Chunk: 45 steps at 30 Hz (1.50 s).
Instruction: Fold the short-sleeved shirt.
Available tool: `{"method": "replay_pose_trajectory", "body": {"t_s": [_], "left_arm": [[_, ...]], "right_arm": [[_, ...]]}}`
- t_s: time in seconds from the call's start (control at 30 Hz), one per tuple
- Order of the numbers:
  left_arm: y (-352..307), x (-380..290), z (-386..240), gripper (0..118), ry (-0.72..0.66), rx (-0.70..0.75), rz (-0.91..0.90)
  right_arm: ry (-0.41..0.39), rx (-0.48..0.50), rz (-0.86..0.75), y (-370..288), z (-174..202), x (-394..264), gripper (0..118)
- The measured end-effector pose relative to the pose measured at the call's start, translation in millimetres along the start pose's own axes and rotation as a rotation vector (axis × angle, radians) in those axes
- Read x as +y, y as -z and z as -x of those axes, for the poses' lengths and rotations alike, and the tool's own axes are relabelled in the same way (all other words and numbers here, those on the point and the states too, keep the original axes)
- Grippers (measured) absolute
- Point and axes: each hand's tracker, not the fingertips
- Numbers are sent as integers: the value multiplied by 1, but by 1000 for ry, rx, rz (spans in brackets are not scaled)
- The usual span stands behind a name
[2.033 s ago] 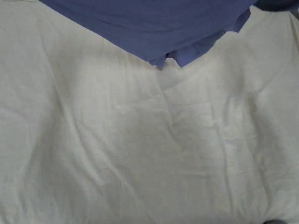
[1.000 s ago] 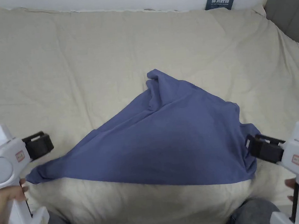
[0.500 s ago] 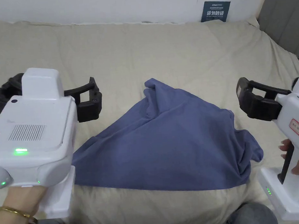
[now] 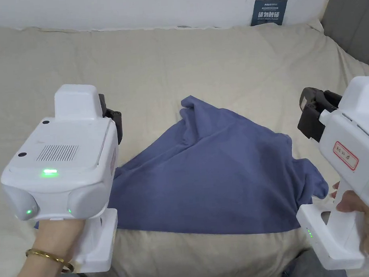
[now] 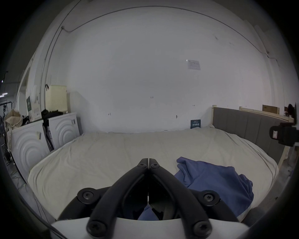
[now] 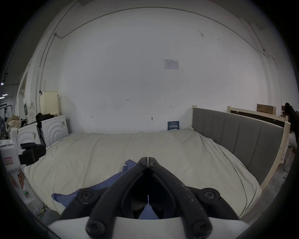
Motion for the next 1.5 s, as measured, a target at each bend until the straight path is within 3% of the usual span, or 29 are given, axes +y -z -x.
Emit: {"method": "replay_pose_trajectory", "body": {"t_s": [0.07,0.1,0.17,0.2,0.23,0.27,0.47,0.6,0.77,0.8,0.9,0.97,1.03,1.07,1.13,1.3,1.33,1.37,1.43,1.47,1.5], "left_arm": [[8,1,9,4,-4,3,53],[12,1,13,16,-15,17,76],[26,1,29,75,-6,11,188],[34,-1,38,96,-17,25,250],[40,-5,45,114,-36,29,295],[45,-10,56,118,-57,17,344],[72,-64,102,118,-133,79,615],[83,-113,118,118,-115,112,822],[89,-148,125,111,-87,163,936],[90,-153,126,106,-94,169,948],[91,-157,130,73,-205,108,961],[89,-153,126,42,-258,94,935],[89,-150,124,5,-265,23,914],[88,-147,120,5,-233,79,914],[85,-141,116,5,-185,47,892],[70,-118,122,5,-220,48,798],[68,-114,123,5,-237,50,789],[65,-111,123,5,-256,50,777],[62,-107,125,5,-275,49,756],[60,-105,125,5,-280,53,752],[59,-103,124,5,-284,55,745]], "right_arm": [[5,8,5,5,-10,-4,1],[5,8,7,7,-11,-5,1],[9,10,16,10,-14,-8,1],[14,11,22,7,-11,-8,1],[17,12,26,8,-12,-10,1],[19,11,31,10,-13,-12,1],[20,13,82,18,-11,-24,1],[10,5,115,23,-8,-33,1],[13,0,152,29,-6,-40,1],[15,-1,157,31,-6,-41,1],[12,0,171,35,-3,-43,1],[6,2,180,37,-1,-44,1],[1,4,191,40,1,-44,1],[-3,8,197,42,2,-43,1],[-18,18,215,49,3,-39,1],[-97,96,266,92,1,-6,4],[-103,104,266,106,0,1,20],[-121,123,276,123,0,9,44],[-192,196,377,165,2,23,107],[-221,231,445,190,3,28,117],[-253,249,524,213,5,30,118]]}}
